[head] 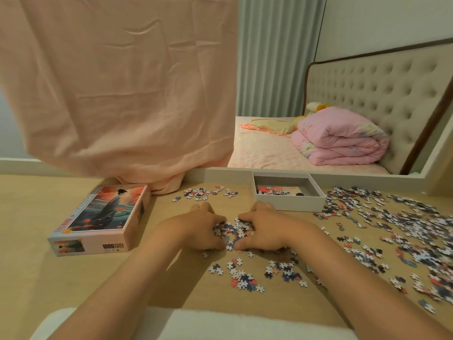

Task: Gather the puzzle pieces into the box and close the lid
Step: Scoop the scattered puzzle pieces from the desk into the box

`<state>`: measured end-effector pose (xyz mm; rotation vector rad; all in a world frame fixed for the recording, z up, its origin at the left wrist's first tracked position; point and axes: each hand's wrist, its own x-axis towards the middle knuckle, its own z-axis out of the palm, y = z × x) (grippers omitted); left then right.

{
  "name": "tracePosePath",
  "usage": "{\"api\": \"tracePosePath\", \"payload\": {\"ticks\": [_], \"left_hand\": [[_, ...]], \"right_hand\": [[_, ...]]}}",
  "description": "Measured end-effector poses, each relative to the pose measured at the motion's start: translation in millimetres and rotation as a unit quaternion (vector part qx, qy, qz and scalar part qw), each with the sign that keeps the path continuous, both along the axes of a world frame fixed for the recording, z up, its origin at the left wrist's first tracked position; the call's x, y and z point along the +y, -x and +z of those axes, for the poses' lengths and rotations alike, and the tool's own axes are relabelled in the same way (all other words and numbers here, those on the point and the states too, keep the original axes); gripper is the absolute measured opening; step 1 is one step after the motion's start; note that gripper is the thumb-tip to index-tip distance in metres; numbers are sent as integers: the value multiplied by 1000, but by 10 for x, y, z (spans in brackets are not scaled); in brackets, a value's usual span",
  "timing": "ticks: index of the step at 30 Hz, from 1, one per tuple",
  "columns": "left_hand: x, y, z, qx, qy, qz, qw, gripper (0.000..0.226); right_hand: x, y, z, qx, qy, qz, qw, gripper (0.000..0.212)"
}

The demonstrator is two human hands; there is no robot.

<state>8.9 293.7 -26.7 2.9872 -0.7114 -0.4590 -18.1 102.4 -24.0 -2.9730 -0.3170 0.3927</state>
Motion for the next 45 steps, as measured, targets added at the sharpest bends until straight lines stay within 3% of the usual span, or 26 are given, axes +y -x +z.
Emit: {"api": "tracePosePath", "payload": {"ticks": [4, 7, 12, 16, 21, 24, 28, 32, 35, 39, 45], "left_hand": [[-109, 1, -98, -46, 95, -28, 994, 43], [-154, 2, -129, -78, 129, -31, 988, 34], [-152, -4, -150, -123, 181, -37, 975, 24], [-179, -43, -158, -110, 221, -20, 969, 17], [-284, -141, -142, -80, 269, -3, 960, 10], [-391, -225, -63, -76, 316, 5, 946, 5], [-644, -422, 104, -83, 412, 24, 907, 3], [-1042, -643, 243, -123, 443, 10, 888, 7], [-1304, -798, 233, -126, 408, -15, 904, 6], [-1431, -898, 115, -123, 321, -66, 937, 17], [-1271, -843, 108, -155, 338, -72, 926, 16]], "right_hand": [[32, -57, -52, -39, -86, -1, 996, 63], [16, -47, -42, -50, -123, -11, 991, 44], [-14, -31, -19, -64, -146, -11, 987, 28], [-50, -52, -11, -80, -158, -13, 984, 16], [-220, -99, 55, -77, -194, -30, 977, 9], [-419, -130, 202, -80, -287, -74, 952, 7], [-737, -275, 349, -197, -308, -115, 924, 10], [-995, -420, 289, -283, -298, -151, 899, 15], [-1080, -465, 219, -290, -284, -159, 900, 19], [-1131, -497, 79, -232, -255, -146, 927, 26], [-1143, -491, 88, -239, -242, -142, 930, 21]]}}
